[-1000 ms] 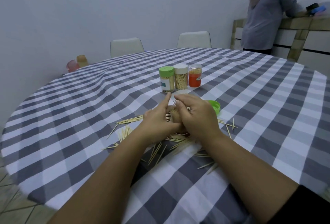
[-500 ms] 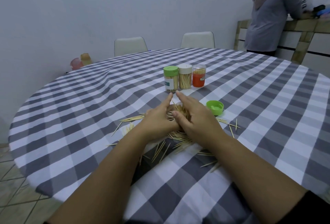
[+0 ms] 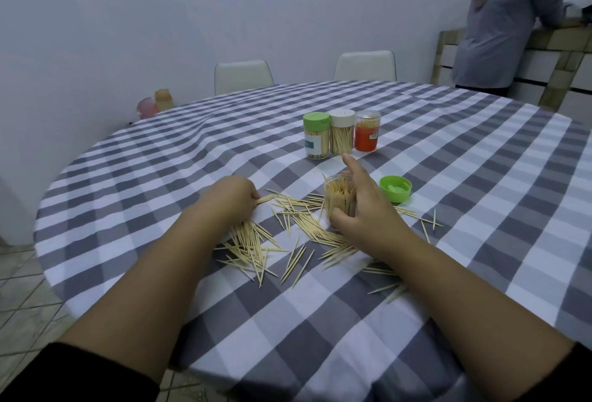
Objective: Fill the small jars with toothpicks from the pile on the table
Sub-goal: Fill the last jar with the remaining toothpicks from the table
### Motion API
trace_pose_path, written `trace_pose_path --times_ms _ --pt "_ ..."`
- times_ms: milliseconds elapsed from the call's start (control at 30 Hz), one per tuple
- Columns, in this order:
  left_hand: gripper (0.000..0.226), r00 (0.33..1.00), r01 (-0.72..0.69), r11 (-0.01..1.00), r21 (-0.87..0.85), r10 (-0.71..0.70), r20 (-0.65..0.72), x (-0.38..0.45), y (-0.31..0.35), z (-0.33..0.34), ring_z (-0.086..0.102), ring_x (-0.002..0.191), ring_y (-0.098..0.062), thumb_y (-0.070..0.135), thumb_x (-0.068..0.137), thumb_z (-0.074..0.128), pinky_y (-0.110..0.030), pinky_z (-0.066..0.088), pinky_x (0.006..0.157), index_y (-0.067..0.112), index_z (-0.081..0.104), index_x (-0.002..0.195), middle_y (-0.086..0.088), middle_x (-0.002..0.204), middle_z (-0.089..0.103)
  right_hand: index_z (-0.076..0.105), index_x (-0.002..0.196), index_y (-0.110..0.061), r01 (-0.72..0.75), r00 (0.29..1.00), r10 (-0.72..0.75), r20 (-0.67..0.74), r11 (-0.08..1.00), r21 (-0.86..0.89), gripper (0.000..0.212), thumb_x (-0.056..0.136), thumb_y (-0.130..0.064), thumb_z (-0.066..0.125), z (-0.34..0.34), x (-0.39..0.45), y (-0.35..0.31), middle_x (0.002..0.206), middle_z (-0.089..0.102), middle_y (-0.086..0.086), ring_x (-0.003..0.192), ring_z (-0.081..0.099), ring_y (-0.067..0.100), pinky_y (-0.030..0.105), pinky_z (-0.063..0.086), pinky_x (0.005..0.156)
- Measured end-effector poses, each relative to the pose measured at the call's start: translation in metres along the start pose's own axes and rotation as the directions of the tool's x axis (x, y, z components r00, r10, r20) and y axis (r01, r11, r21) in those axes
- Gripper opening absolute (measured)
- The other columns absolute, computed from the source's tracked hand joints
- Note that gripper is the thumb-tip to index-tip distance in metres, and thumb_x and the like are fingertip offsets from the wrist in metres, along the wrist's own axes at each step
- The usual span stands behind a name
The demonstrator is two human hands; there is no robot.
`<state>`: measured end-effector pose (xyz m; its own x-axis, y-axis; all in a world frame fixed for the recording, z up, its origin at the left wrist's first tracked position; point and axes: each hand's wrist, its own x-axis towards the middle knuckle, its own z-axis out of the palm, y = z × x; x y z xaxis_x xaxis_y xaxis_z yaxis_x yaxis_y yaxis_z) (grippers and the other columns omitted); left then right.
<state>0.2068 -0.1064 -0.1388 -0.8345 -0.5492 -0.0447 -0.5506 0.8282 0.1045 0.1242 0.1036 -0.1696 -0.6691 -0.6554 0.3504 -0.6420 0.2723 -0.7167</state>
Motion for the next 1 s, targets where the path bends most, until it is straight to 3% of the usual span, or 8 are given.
trace_pose_path --times_ms 133,300,500,600,733,800,900,1000 --pt "0.028 0.999 -0.040 0.995 -0.093 0.037 -0.031 -0.002 0.019 0.003 0.059 0.104 -0.023 0.015 0.096 0.051 -0.029 0.047 0.085 0.015 0.067 0.118 -0.005 0.119 0.065 0.010 0.149 -0.035 0.000 1.000 0.000 -0.007 1.000 0.003 0.081 0.085 -0.021 0.058 0.000 0.000 0.000 0.141 0.038 0.001 0.119 0.045 0.017 0.033 0.041 0.099" --pt "0.025 0.993 -0.116 0.979 -0.168 0.116 -0.011 -0.003 0.039 0.006 0.058 0.102 -0.019 0.020 0.095 0.054 -0.024 0.044 0.080 0.019 0.067 0.117 -0.005 0.117 0.066 0.011 0.148 -0.035 0.002 1.000 -0.002 -0.011 1.000 -0.001 0.080 0.085 -0.022 0.058 0.000 0.000 -0.001 0.139 0.040 0.001 0.114 0.047 0.016 0.030 0.041 0.095" --pt "0.032 0.983 -0.151 0.947 -0.283 0.176 0.062 -0.009 0.046 0.000 0.049 0.069 -0.007 0.011 0.097 0.043 -0.006 0.034 0.051 0.023 0.068 0.115 0.006 0.087 0.061 0.008 0.149 -0.036 0.001 1.000 -0.001 -0.005 1.000 -0.002 0.083 0.085 -0.020 0.059 -0.002 0.001 0.000 0.140 0.039 0.001 0.115 0.048 0.017 0.030 0.043 0.091" --pt "0.031 0.982 -0.146 0.953 -0.265 0.171 0.075 -0.014 0.047 -0.002 0.054 0.098 -0.016 0.016 0.098 0.039 -0.019 0.036 0.076 0.019 0.064 0.114 0.003 0.104 0.054 0.007 0.149 -0.036 0.003 1.000 -0.003 0.006 1.000 0.005 0.084 0.085 -0.020 0.060 -0.003 0.000 -0.001 0.143 0.037 0.002 0.118 0.047 0.017 0.028 0.043 0.091" --pt "0.036 0.977 -0.124 0.979 -0.163 0.150 0.155 -0.018 0.050 -0.002 0.054 0.110 -0.021 0.022 0.096 0.039 -0.029 0.042 0.092 0.011 0.062 0.122 -0.006 0.125 0.059 0.006 0.148 -0.037 -0.004 1.000 0.004 0.006 1.000 0.016 0.084 0.086 -0.020 0.059 -0.004 0.000 -0.001 0.140 0.040 0.003 0.115 0.048 0.017 0.028 0.043 0.089" --pt "0.037 0.962 -0.152 0.973 -0.171 0.186 0.201 -0.020 0.052 -0.005 0.055 0.107 -0.018 0.022 0.093 0.047 -0.029 0.044 0.092 0.018 0.061 0.126 -0.003 0.123 0.060 0.007 0.148 -0.038 -0.009 1.000 0.009 -0.007 1.000 0.026 0.084 0.085 -0.020 0.059 -0.005 0.000 -0.001 0.135 0.045 0.005 0.106 0.051 0.017 0.032 0.047 0.087" --pt "0.039 0.934 -0.203 0.960 -0.192 0.249 0.257 -0.023 0.055 -0.009 0.055 0.085 -0.012 0.018 0.087 0.056 -0.026 0.046 0.076 0.023 0.059 0.126 0.004 0.099 0.061 0.007 0.148 -0.037 -0.030 0.999 0.031 -0.018 0.999 0.025 0.085 0.084 -0.018 0.059 -0.008 0.001 0.001 0.136 0.043 0.003 0.107 0.052 0.018 0.030 0.046 0.087" --pt "0.056 0.903 -0.264 0.952 -0.154 0.300 0.307 -0.024 0.057 -0.010 0.054 0.102 -0.017 0.020 0.085 0.063 -0.030 0.048 0.088 0.026 0.048 0.138 0.001 0.121 0.052 0.007 0.149 -0.036 -0.046 0.999 0.047 -0.025 0.998 0.034 0.087 0.083 -0.018 0.060 -0.010 0.002 0.003 0.137 0.043 0.005 0.115 0.051 0.023 0.034 0.045 0.091"
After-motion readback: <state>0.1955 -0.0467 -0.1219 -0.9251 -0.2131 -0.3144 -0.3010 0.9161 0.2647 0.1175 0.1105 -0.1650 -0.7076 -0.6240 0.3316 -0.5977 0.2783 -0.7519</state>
